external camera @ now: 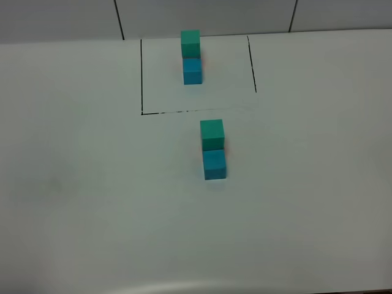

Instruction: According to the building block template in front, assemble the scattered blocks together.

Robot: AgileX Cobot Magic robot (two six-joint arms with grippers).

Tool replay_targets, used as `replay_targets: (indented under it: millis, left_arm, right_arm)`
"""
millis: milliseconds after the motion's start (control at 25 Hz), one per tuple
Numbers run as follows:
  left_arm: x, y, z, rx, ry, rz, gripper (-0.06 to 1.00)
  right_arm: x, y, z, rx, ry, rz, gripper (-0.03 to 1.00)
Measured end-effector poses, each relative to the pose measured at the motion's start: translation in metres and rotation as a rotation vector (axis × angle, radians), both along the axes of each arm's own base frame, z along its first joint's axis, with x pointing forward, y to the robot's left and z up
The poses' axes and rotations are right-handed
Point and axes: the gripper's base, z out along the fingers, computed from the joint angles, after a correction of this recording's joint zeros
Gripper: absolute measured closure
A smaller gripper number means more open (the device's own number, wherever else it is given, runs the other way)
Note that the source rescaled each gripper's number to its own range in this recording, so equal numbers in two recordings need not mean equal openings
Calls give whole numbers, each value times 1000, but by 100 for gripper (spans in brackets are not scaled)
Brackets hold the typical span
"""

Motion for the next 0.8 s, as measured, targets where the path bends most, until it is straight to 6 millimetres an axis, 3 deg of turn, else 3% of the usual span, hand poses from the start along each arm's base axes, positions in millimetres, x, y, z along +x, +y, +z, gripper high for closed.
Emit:
replay_targets:
  millis: [800]
  left_arm:
    - [0, 0, 0, -1, 0, 0, 79]
  right_arm:
    - [0, 0, 0, -1, 0, -17, 24]
